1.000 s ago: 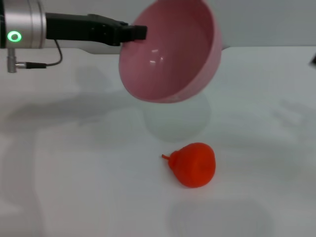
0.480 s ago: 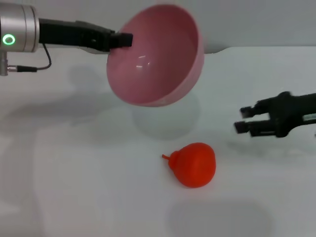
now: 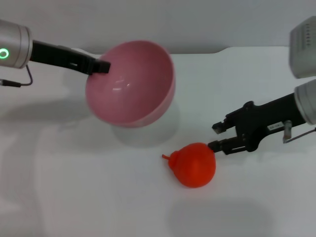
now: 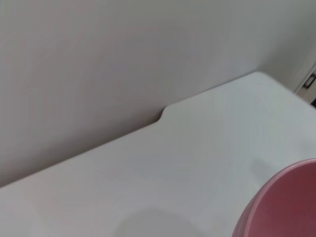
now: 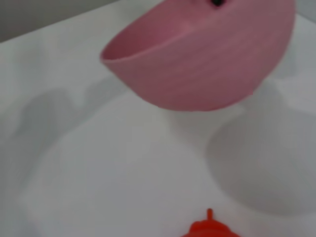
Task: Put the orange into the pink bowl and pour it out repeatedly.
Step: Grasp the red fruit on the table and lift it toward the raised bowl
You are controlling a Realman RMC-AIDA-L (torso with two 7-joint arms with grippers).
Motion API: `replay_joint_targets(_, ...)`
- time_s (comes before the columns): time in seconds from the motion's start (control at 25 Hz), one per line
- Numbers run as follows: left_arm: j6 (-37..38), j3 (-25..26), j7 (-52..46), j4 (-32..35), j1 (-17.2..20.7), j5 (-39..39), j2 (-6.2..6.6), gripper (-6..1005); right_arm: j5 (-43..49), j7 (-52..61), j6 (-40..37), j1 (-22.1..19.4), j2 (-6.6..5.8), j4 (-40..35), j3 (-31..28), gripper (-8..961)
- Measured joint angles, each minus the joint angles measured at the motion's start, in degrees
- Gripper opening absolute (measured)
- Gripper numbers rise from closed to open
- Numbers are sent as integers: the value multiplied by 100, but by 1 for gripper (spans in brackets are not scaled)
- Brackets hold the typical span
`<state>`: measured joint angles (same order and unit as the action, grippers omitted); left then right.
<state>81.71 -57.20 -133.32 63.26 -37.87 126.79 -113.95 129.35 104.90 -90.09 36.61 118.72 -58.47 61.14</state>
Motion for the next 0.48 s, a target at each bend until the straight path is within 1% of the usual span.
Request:
replay_joint_targets(0.16,3,-5,-138,6,-5,374,6,91,1,110,138,100,16,5,372,534)
replay_joint_targets(0.48,-15,-119,-464,19,-35,1249,-27,93,59,345,533,117,20,41,1132,634)
